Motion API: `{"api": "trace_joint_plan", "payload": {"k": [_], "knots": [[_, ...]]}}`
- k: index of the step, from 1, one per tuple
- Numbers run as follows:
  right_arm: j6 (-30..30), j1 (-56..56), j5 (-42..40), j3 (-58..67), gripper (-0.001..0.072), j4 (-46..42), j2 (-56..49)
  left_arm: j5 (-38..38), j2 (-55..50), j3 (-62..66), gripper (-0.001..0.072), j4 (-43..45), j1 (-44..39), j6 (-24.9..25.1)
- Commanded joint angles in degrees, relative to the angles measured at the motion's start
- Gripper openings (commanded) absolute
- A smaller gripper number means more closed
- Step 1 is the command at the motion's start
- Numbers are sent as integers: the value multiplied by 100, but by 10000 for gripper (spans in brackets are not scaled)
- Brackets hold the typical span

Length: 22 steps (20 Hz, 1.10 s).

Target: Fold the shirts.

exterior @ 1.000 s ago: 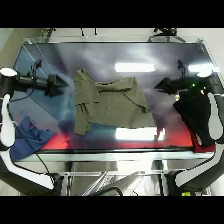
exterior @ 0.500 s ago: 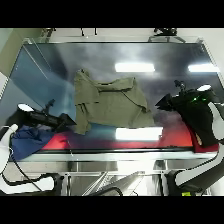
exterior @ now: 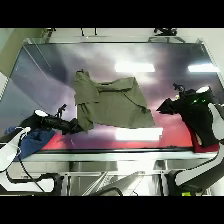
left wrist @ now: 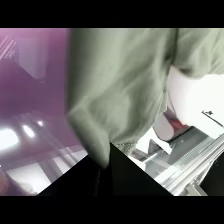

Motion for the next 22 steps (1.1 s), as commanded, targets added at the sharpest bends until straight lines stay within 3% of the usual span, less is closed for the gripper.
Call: {"api": "trace_joint_plan", "payload": {"k": [1,8,13,14,15,17,20,22], "knots": [[-2,22,-120,-136,363,-155,-2,-306,96,431,19,-116,-59,39],[-17,654,-741,-826,362,-66,-2,-481,800,966,19,-98,140,-146],[-13,1182,-730,-826,358,164,-2,-785,892,960,19,-101,494,-142],[-17,1226,-671,-826,295,199,0,-824,892,960,19,-101,555,-138],[-22,1272,-588,-826,166,284,2,-883,892,960,19,-101,614,-129],[-52,1307,-382,-822,40,476,87,-973,911,960,19,-129,691,-42],[-455,1290,28,-743,19,1720,691,-1110,1513,1008,17,-942,691,518],[-737,1287,144,-413,20,2881,1576,-1364,2267,1469,17,-1486,691,562]]}}
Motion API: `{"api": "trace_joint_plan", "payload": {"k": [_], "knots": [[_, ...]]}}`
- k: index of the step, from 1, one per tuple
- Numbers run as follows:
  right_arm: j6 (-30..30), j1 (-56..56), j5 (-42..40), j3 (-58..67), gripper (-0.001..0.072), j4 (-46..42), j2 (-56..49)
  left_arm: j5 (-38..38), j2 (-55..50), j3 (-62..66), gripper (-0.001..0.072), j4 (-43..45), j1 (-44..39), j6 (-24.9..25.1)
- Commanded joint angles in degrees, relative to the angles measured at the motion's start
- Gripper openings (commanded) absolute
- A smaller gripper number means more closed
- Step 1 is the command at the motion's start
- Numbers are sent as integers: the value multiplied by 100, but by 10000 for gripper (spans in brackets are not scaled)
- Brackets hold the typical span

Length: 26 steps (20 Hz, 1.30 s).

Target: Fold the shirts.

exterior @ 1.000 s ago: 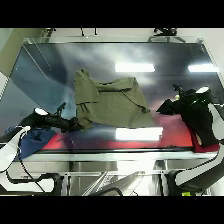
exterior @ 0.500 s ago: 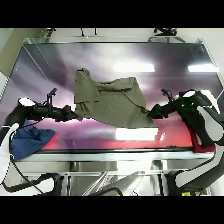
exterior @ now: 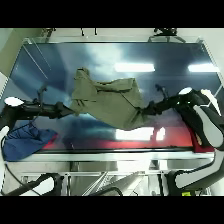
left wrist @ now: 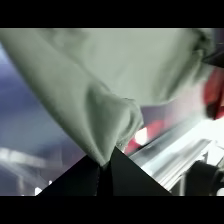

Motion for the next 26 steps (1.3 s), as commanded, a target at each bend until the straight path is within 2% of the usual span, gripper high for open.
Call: {"api": "trace_joint_plan", "payload": {"k": [1,2,4,6,8,9,10,12,15,17,18,20,22,24,26], "knots": [[-505,11,299,612,20,2083,1392,-498,1165,748,17,-946,24,269],[-538,9,116,1027,19,2400,1930,-634,1665,1316,17,-973,24,114],[-538,9,-625,2063,19,2306,2944,-474,2555,2673,17,-909,55,-42],[-531,11,-1725,2870,19,1523,3794,59,3217,4341,18,-424,308,-146],[-219,9,-2684,3049,18,562,4334,529,3475,5689,18,903,682,-793],[-83,9,-2813,3049,17,275,4387,560,3412,6161,17,1215,839,-894],[144,9,-2754,3047,17,162,4271,461,3250,6474,17,1139,935,-920],[354,11,-2492,3047,17,164,3722,-66,2682,6673,18,553,1019,-988],[544,68,-2347,3045,16,153,2511,-474,1661,5595,18,-483,811,-752],[525,317,-2371,3045,17,-44,1541,-170,885,4690,18,-343,264,-15],[326,540,-2496,3045,17,-63,977,136,459,4343,18,-114,-35,317],[144,881,-3209,3045,17,-219,-105,1027,-699,3995,18,501,-555,382],[131,986,-3998,3049,17,-323,-1078,1272,-2004,4273,18,529,-752,378],[127,979,-4398,3051,18,-326,-1803,1036,-3303,5071,18,525,-872,302],[52,977,-4544,3053,19,-328,-2181,723,-4260,6039,22,533,-935,-37]]}}
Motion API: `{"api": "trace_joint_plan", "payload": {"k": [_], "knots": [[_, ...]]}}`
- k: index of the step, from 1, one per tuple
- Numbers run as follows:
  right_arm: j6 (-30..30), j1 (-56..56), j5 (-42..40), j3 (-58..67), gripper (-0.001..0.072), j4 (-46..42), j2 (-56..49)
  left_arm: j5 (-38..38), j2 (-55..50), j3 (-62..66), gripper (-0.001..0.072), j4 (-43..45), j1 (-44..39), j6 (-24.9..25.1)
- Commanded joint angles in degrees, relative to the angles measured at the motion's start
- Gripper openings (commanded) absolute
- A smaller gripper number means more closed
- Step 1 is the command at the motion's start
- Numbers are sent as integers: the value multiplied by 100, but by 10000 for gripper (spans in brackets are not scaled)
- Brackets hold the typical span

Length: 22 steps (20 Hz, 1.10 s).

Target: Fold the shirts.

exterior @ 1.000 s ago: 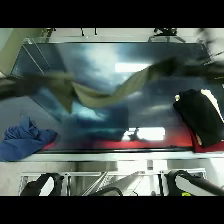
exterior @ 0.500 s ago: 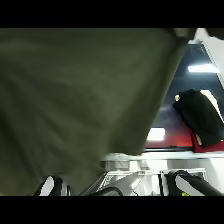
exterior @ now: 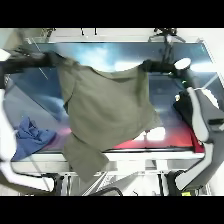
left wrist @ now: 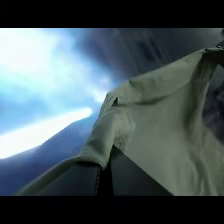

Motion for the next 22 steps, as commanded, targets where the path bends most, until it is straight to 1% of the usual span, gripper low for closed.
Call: {"api": "trace_joint_plan", "payload": {"k": [1,2,3,4,5,6,7,8,9,10,11,12,13,14,15,16,18,19,21,22], "knots": [[-168,59,-678,9,19,-66,-894,-284,-1716,1316,36,66,-195,-398],[-282,17,-809,17,20,-63,-885,-262,-1808,1545,355,61,-195,-490],[-345,-44,-887,74,20,-66,-850,-127,-1762,1615,705,66,-162,-529],[-389,-131,-894,153,39,-70,-791,-28,-1606,1541,699,76,-94,-531],[-369,-238,-890,201,219,-61,-706,46,-1340,1325,698,79,26,-533],[-240,-402,-791,210,376,-66,-564,44,-1034,1075,698,98,186,-538],[-116,-603,-476,210,362,-66,-407,-90,-763,879,698,136,385,-647],[0,-815,-17,208,362,-66,-271,-400,-498,715,698,131,619,-839],[212,-1075,654,208,362,-66,-133,-774,-271,562,697,131,861,-1023],[291,-1309,1329,208,362,-66,-44,-1329,-66,389,696,133,1088,-1200],[334,-1563,2096,208,361,-68,0,-1801,125,170,664,133,1294,-1333],[372,-1784,2820,197,357,-68,0,-2205,321,-127,582,136,1493,-1368],[367,-1998,3504,90,206,-68,0,-2444,525,-492,579,138,1644,-1405],[367,-2162,3915,-87,186,-68,0,-2531,761,-962,579,140,1788,-1436],[367,-2328,4159,-354,190,-66,0,-2551,1023,-1508,579,208,1910,-1438],[345,-2461,4299,-627,210,-66,0,-2531,1279,-2031,580,468,1989,-1440],[197,-2688,4468,-1185,237,-76,0,-2474,1836,-3126,580,1224,2090,-1436],[195,-2789,4496,-1425,236,-269,0,-2461,2098,-3659,580,1510,2131,-1416],[199,-2852,4557,-1781,301,-1049,0,-2404,2557,-4557,580,1718,2282,-1412],[195,-2833,4603,-1910,302,-1316,0,-2330,2765,-4933,579,1751,2363,-1414]]}}
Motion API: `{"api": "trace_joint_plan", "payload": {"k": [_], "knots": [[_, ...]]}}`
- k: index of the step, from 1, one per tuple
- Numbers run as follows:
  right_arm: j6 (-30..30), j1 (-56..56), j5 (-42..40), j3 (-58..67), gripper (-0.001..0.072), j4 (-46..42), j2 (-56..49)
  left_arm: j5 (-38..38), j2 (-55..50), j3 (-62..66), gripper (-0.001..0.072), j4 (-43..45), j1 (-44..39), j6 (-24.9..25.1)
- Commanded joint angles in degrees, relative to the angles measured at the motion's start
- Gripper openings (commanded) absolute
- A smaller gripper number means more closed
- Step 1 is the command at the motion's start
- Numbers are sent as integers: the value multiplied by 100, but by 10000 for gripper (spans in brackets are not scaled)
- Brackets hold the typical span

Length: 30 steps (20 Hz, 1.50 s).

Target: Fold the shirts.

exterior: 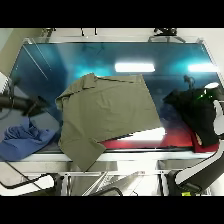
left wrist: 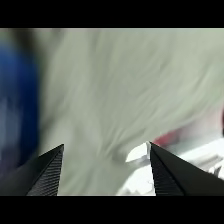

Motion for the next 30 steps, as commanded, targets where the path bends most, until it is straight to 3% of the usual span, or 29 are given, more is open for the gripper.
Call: {"api": "trace_joint_plan", "payload": {"k": [1,8,14,19,25,26,27,30], "knots": [[-140,-94,433,-592,302,-824,7,85,852,-1578,580,520,326,-17],[-350,289,81,-1200,303,-1209,317,452,1954,-3152,580,527,1150,42],[-651,625,-317,-1803,302,-813,831,529,2079,-3827,579,1047,1143,37],[-713,868,-330,-1805,301,-667,894,1556,2013,-3845,579,1311,1091,66],[-693,903,-299,-1803,295,-634,894,1805,789,-3738,575,146,1078,944],[-693,903,-299,-1803,295,-623,894,1823,640,-3650,456,-4,1078,1047],[-693,901,-302,-1803,294,-619,894,1803,505,-3560,398,-92,1078,1145],[-691,901,-341,-1803,295,-597,894,1716,269,-3526,400,-208,1078,1239]]}}
